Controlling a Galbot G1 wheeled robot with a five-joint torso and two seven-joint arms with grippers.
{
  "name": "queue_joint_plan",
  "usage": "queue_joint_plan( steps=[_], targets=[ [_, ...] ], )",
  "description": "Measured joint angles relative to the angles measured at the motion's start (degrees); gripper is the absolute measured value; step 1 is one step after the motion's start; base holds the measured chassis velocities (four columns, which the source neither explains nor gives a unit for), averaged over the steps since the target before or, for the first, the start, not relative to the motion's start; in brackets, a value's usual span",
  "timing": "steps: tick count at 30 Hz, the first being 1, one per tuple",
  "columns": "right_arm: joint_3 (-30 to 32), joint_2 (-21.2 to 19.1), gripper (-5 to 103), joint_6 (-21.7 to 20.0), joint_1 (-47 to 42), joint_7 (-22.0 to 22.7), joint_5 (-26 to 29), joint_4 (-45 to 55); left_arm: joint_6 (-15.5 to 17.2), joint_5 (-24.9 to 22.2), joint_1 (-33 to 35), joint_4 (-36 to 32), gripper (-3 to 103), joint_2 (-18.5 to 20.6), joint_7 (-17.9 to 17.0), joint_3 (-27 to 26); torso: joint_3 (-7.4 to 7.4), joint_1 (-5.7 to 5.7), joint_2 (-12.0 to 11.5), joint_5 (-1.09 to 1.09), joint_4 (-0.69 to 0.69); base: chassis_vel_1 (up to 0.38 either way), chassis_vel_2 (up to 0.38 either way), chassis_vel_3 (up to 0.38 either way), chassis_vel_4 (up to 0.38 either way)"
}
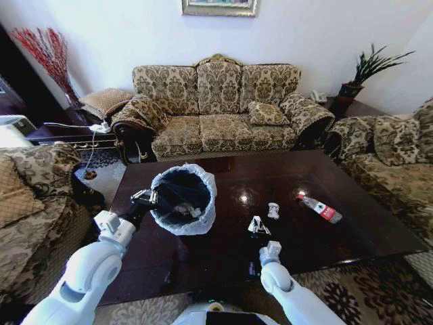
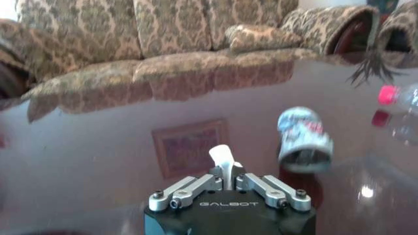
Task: Move to the front of the table and place the trash on the table into the trash bin.
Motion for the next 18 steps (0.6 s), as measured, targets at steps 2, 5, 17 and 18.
queue_joint_plan(
  steps=[2, 5, 17, 18],
  targets=[
    [1.57, 0.02, 2, -0.59, 0.29, -0.21, -0.18, 1.59, 0.0, -0.01, -0.02, -0.09, 3, -0.06, 0.01, 0.0, 0.0, 0.0, 0.0, 0.0, -0.01, 0.0, 0.0, 0.0, 0.0],
    [4.9, -0.8, 2, -2.95, 2.46, -0.71, 0.18, 6.73, -0.01, -0.02, 0.04, -0.3, 3, -0.36, 0.03, 0.02, 0.0, 0.0, 0.0, 0.01, -0.01, 0.0, 0.0, 0.0, 0.0],
    [-7.4, -16.95, 2, -11.63, 32.16, -1.65, 16.43, 24.01, -0.04, 1.91, 0.45, -0.53, 3, -1.25, 0.05, 0.45, 0.0, 0.0, -0.01, -0.03, 0.04, 0.0, 0.0, 0.0, 0.0],
    [-9.79, -18.06, 2, -13.7, 38.08, -3.94, 20.48, 25.43, -0.01, 2.09, 0.31, -0.45, 3, -1.3, 0.04, 0.64, 0.0, 0.01, -0.01, -0.02, 0.04, 0.0, 0.0, 0.0, 0.0]
  ],
)
